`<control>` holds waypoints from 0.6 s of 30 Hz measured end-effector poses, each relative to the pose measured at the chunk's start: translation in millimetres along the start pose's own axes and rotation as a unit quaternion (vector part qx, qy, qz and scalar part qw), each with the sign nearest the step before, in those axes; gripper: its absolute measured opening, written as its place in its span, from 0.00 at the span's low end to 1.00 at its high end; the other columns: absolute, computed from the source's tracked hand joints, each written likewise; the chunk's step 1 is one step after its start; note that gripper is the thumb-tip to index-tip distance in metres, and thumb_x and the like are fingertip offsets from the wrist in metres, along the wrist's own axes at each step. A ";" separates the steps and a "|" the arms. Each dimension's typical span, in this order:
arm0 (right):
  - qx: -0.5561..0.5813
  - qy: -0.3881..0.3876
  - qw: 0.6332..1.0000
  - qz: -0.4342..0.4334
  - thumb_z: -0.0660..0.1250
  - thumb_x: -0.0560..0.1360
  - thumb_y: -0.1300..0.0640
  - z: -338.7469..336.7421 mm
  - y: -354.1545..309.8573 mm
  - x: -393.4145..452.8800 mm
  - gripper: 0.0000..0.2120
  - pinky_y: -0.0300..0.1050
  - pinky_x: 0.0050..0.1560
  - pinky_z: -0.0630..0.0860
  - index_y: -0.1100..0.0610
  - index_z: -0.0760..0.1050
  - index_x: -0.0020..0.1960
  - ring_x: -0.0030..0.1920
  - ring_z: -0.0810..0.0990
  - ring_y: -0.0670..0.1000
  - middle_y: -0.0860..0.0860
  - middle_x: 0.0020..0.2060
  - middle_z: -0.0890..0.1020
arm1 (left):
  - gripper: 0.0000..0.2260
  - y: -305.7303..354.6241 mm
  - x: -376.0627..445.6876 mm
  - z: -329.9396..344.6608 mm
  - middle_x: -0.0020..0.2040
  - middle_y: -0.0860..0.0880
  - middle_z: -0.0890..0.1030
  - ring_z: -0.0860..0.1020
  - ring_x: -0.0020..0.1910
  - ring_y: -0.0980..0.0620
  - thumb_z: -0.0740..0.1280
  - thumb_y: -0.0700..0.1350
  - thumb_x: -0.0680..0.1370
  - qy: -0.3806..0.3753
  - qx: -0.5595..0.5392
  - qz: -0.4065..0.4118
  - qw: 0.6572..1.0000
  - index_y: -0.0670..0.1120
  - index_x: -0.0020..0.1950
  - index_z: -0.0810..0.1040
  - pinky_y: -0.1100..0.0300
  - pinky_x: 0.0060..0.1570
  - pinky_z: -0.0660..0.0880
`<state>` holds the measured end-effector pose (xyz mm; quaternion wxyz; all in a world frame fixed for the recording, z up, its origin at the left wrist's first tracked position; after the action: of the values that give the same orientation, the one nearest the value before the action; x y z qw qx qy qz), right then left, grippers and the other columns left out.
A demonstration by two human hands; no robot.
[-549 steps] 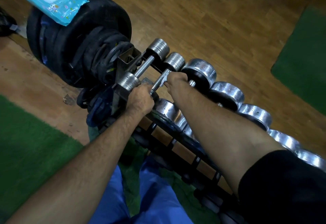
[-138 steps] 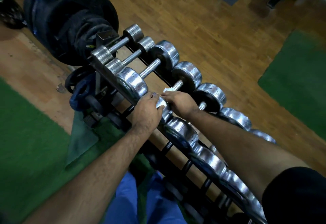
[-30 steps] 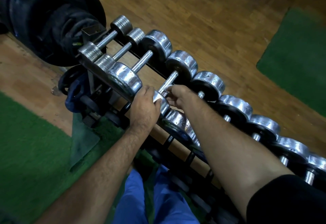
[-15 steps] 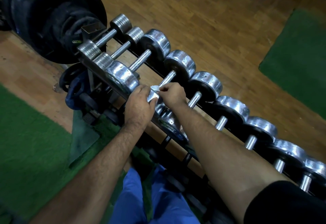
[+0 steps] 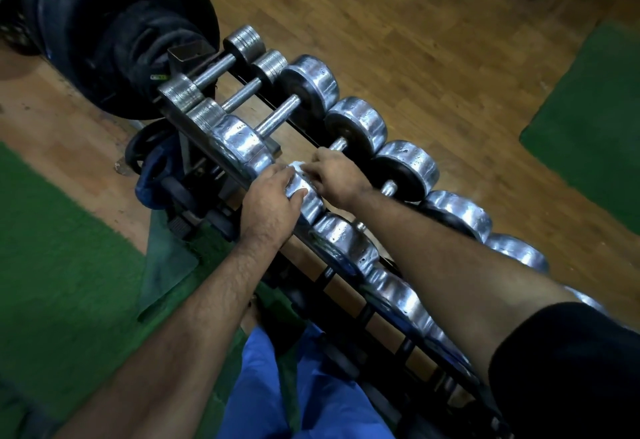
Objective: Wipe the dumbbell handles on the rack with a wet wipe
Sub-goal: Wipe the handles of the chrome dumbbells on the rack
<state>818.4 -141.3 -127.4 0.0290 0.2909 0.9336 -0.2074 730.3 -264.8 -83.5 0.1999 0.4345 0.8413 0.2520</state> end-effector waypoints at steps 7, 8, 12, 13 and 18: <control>-0.001 0.064 0.998 -0.022 0.67 0.78 0.57 -14.0 10.6 0.4 0.10 0.47 0.44 0.77 0.54 0.81 0.57 0.47 0.78 0.52 0.50 0.51 0.75 | 0.20 4.4 -1.6 0.1 0.69 0.47 0.74 0.72 0.68 0.49 0.71 0.48 0.77 0.011 0.003 -0.013 1.000 0.43 0.68 0.77 0.57 0.65 0.69; 0.009 0.071 0.997 -0.010 0.68 0.77 0.57 -15.2 9.9 3.5 0.08 0.47 0.44 0.78 0.54 0.82 0.54 0.47 0.78 0.51 0.50 0.50 0.76 | 0.20 5.2 -1.7 0.0 0.69 0.47 0.74 0.73 0.67 0.49 0.71 0.48 0.77 0.011 0.004 -0.014 1.000 0.43 0.67 0.77 0.57 0.65 0.69; -0.019 0.035 0.999 -0.003 0.68 0.77 0.55 -14.2 1.3 11.3 0.08 0.49 0.48 0.79 0.52 0.83 0.53 0.50 0.77 0.52 0.50 0.50 0.77 | 0.21 6.6 -1.9 0.0 0.69 0.48 0.74 0.72 0.68 0.49 0.71 0.48 0.76 0.011 0.008 -0.020 1.000 0.44 0.68 0.77 0.58 0.64 0.69; -0.032 0.020 0.999 -0.007 0.68 0.77 0.54 -13.7 -0.4 10.3 0.08 0.49 0.48 0.79 0.52 0.82 0.55 0.51 0.77 0.52 0.51 0.51 0.76 | 0.21 7.3 -1.5 -0.1 0.69 0.48 0.74 0.72 0.68 0.50 0.71 0.48 0.76 0.011 0.012 -0.021 1.000 0.44 0.68 0.76 0.58 0.64 0.69; -0.060 0.016 0.998 -0.002 0.65 0.76 0.59 -11.9 11.5 3.9 0.10 0.51 0.44 0.79 0.53 0.80 0.56 0.51 0.75 0.54 0.52 0.52 0.72 | 0.19 14.8 2.8 0.8 0.64 0.48 0.76 0.75 0.61 0.48 0.70 0.49 0.76 -0.009 0.081 -0.010 0.997 0.45 0.66 0.76 0.53 0.56 0.75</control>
<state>822.4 -125.8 -121.4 0.0307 0.2898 0.9453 -0.1468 738.5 -254.9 -75.6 0.1744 0.4430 0.8615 0.1768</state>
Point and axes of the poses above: each hand's wrist, its own x-axis towards the middle knuckle, its own z-axis out of the palm, y = z × x, the point moved 3 cm from there along x, towards the middle knuckle
